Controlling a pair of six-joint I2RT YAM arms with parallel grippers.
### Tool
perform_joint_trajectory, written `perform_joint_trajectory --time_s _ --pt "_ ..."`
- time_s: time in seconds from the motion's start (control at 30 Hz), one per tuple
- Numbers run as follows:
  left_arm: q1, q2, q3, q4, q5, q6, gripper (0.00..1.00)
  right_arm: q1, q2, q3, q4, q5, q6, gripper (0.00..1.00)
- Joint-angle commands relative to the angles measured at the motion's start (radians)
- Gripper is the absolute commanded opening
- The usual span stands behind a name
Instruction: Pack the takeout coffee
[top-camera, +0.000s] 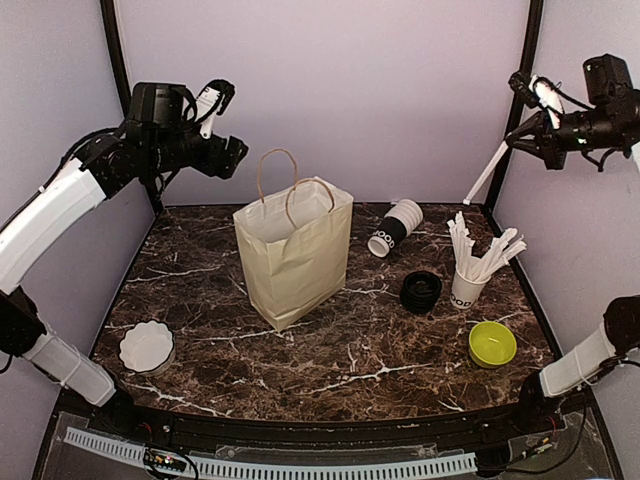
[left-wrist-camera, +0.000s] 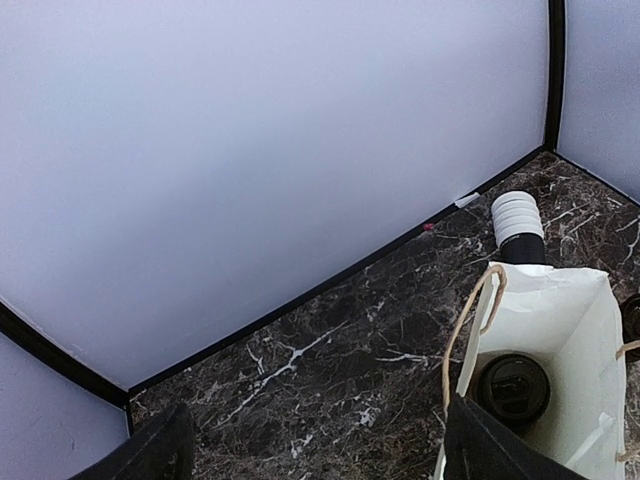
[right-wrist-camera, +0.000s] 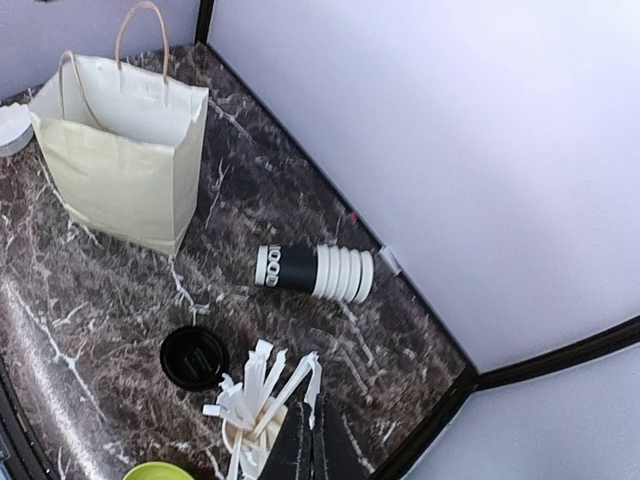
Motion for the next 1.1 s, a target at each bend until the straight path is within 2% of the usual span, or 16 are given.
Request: perform_joint_trajectory --time_s 0.0,0.1,0.2,0.4,0.5,0.73,0.83,1.07 --pt "-0.001 0.008 0.038 -0.004 0.014 -0.001 0.88 -0.005 0.04 0.137 -0.025 -0.16 -0.01 0.0" --pt "-0.001 0.002 0.045 -0.015 0.011 -0.012 0.88 -0.005 0.094 0.209 0.005 -0.252 0.021 0.0" --pt "-0.001 -0.019 0.029 -0.019 -0.005 -0.022 0.88 0.009 0.125 0.202 0.106 -0.356 0.092 0.0" --pt "-0.001 -0.069 -0.015 -0.023 -0.014 -0.038 0.88 0.043 0.233 0.173 0.503 -0.625 0.478 0.0" --pt "0.0 -0.087 -0.018 -0.035 -0.021 -0.036 0.88 0.103 0.306 0.197 0.625 -0.676 0.586 0.0" --pt "-0.001 -0.14 -0.026 -0.057 -0.073 -0.019 0.88 0.231 0.438 0.115 0.977 -0.763 0.885 0.0" --pt "0.0 -0.172 -0.045 -0.054 -0.08 -0.03 0.88 0.283 0.501 0.128 1.021 -0.754 0.918 0.0" --pt "-0.001 -0.209 -0.092 -0.047 -0.082 -0.029 0.88 0.405 0.604 0.101 0.996 -0.692 0.909 0.0"
